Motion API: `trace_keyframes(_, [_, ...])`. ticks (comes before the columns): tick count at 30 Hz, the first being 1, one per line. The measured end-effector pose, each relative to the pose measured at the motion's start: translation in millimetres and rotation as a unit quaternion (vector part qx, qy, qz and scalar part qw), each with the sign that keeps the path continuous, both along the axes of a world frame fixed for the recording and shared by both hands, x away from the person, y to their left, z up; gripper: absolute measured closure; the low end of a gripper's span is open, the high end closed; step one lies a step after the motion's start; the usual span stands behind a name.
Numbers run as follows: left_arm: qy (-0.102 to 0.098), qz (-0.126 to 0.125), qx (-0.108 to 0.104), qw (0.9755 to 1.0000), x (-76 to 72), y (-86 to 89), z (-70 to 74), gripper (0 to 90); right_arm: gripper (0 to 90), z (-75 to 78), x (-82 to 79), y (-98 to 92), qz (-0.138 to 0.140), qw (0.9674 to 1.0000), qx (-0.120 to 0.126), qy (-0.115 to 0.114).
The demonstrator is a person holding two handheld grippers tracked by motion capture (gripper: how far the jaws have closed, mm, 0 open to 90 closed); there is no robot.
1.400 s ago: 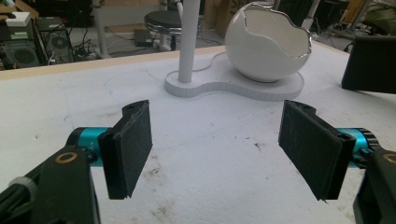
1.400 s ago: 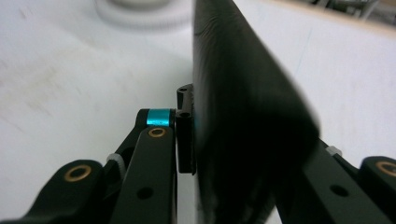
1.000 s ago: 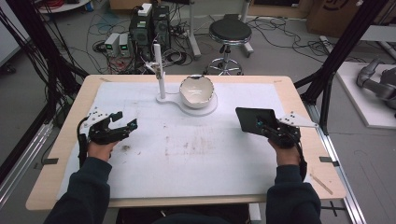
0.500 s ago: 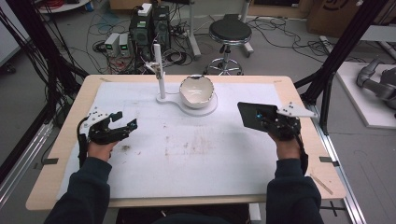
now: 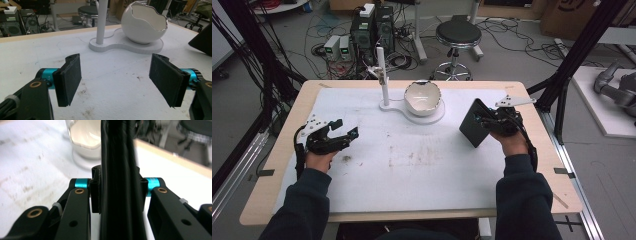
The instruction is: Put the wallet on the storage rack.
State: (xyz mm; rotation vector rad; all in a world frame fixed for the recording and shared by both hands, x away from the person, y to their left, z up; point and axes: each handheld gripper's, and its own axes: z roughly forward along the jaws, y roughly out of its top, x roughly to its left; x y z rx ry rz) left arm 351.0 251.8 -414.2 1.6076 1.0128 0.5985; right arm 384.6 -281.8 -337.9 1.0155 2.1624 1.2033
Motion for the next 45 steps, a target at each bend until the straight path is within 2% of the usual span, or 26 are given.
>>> trace_keyframes(2, [0.000,0.000,0.001,1.0000,-0.3,-0.1,0.2,25.8,65.5,-3.1,-0.5,-0.7,-0.003,0.9998,0.017,-0.013])
trace_keyframes(3, [0.000,0.001,0.001,1.0000,-0.4,-0.3,0.2,25.8,67.7,-5.1,-0.9,-1.6,-0.003,0.9996,0.019,-0.018])
trace_keyframes(4, [0.000,0.001,0.002,1.0000,-0.4,-0.5,0.2,25.7,74.0,-7.4,-1.7,-2.3,-0.005,0.9995,0.020,-0.022])
trace_keyframes(6, [0.000,-0.001,0.004,1.0000,-0.2,-0.5,0.1,25.7,75.7,-11.4,-3.2,-4.5,-0.001,0.9993,0.023,-0.029])
trace_keyframes(12, [-0.002,0.000,0.002,1.0000,-0.1,-0.7,0.2,26.1,75.0,-11.8,-0.8,-2.4,0.004,0.9989,0.013,-0.046])
trace_keyframes(16, [-0.001,0.001,0.001,1.0000,0.1,-0.6,-0.1,26.2,72.7,-10.5,7.8,5.3,0.002,0.9985,0.011,-0.054])
trace_keyframes(20, [-0.002,0.001,0.002,1.0000,-0.2,0.5,0.4,26.2,76.9,-7.8,16.2,13.5,0.010,0.9983,-0.002,-0.057])
trace_keyframes(24, [-0.001,0.002,0.000,1.0000,-0.3,1.5,0.2,26.2,77.9,-7.3,14.9,14.8,0.013,0.9982,-0.006,-0.058])
trace_keyframes(27, [-0.002,0.003,-0.002,1.0000,-0.7,1.3,0.4,26.2,78.5,-6.7,13.0,17.5,0.026,0.9974,-0.011,-0.066])
trace_keyframes(29, [-0.003,0.004,-0.001,1.0000,-1.0,1.6,0.7,26.2,78.6,-5.6,12.4,20.4,0.038,0.9962,-0.013,-0.077])
trace_keyframes(31, [-0.003,0.004,-0.001,1.0000,-1.1,2.2,0.9,26.2,78.6,-2.3,12.8,23.1,0.053,0.9952,0.003,-0.082])
trace_keyframes(35, [-0.003,0.003,-0.003,1.0000,-1.1,3.0,0.9,26.2,78.6,9.1,18.0,29.0,0.085,0.9910,0.036,-0.096])
trace_keyframes(40, [-0.005,0.005,-0.006,1.0000,-3.0,6.2,1.5,26.2,78.6,30.6,26.3,41.5,0.115,0.9848,0.052,-0.119])
trace_keyframes(43, [-0.009,0.011,-0.009,0.9999,-5.6,9.2,2.4,26.2,78.6,45.1,33.6,50.5,0.129,0.9806,0.072,-0.129])
trace_keyframes(45, [-0.010,0.013,-0.009,0.9998,-7.7,10.3,2.8,26.2,78.6,53.3,39.3,57.5,0.139,0.9773,0.073,-0.142])
